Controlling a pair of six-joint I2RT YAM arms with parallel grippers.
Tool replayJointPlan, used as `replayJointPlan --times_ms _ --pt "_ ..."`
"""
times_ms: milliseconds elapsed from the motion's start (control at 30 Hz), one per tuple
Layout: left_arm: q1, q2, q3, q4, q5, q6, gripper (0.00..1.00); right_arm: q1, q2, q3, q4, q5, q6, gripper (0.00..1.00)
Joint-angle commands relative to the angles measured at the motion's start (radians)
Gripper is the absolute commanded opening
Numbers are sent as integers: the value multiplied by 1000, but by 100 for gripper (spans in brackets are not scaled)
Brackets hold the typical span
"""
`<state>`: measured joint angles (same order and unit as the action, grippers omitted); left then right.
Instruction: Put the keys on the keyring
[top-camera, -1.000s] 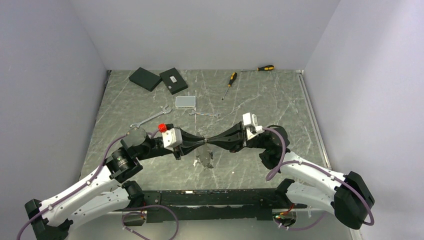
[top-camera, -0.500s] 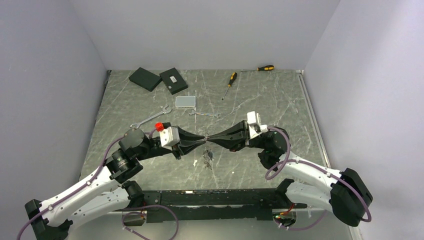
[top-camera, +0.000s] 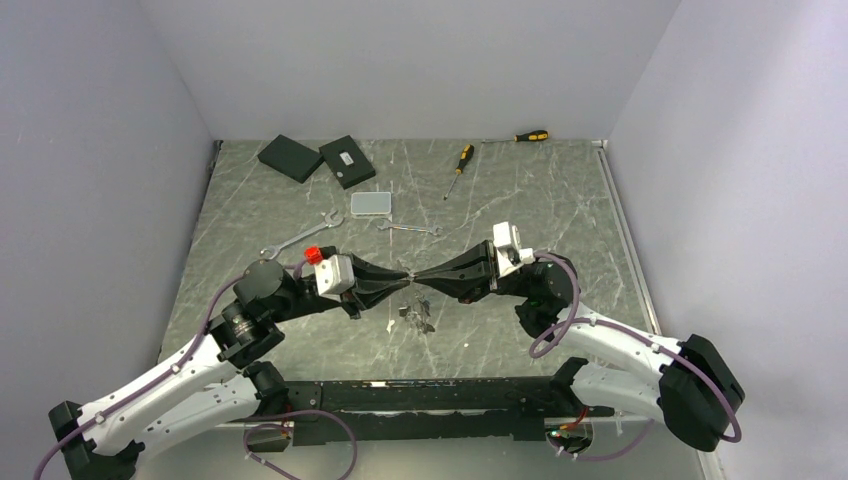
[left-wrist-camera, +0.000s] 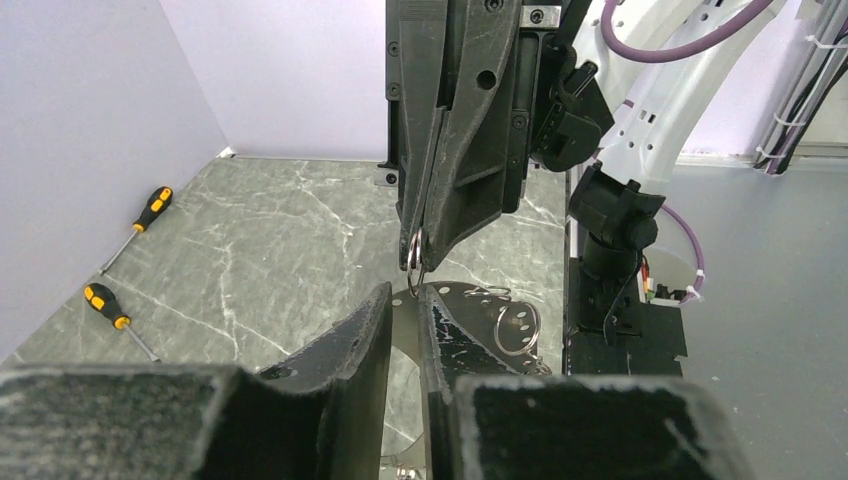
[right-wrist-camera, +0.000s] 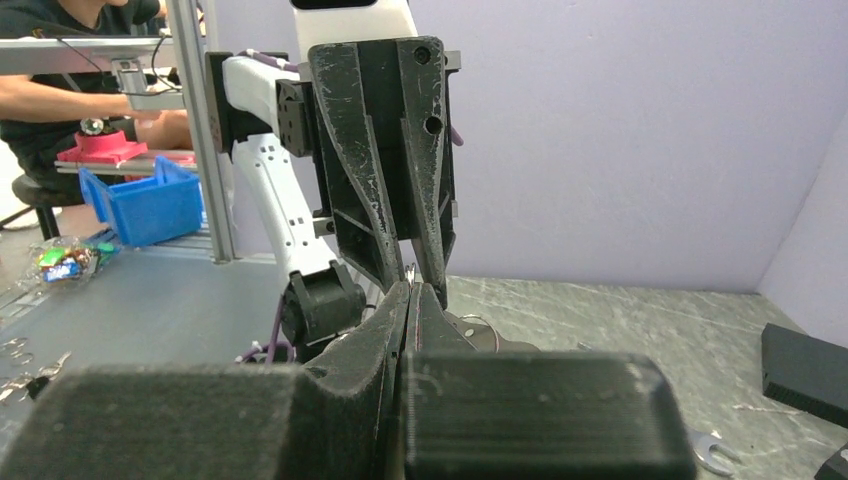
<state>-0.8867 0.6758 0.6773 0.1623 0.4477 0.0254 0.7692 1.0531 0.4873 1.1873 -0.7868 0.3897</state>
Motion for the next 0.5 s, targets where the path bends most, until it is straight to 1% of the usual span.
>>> replayJointPlan --times_ms 0,167,333,367,467 --pt "-3 -7 -7 52 11 -19 20 5 -2 19 80 6 12 0" --pt "-2 1 -9 47 19 -19 17 5 4 19 89 -1 17 0" --pt "-2 8 -9 51 21 -19 18 5 20 10 127 -7 32 0" --pt "-2 10 -7 49 26 -18 16 5 21 10 128 -6 34 0" --pt "-3 20 -2 34 37 -10 5 5 22 7 138 -4 36 0"
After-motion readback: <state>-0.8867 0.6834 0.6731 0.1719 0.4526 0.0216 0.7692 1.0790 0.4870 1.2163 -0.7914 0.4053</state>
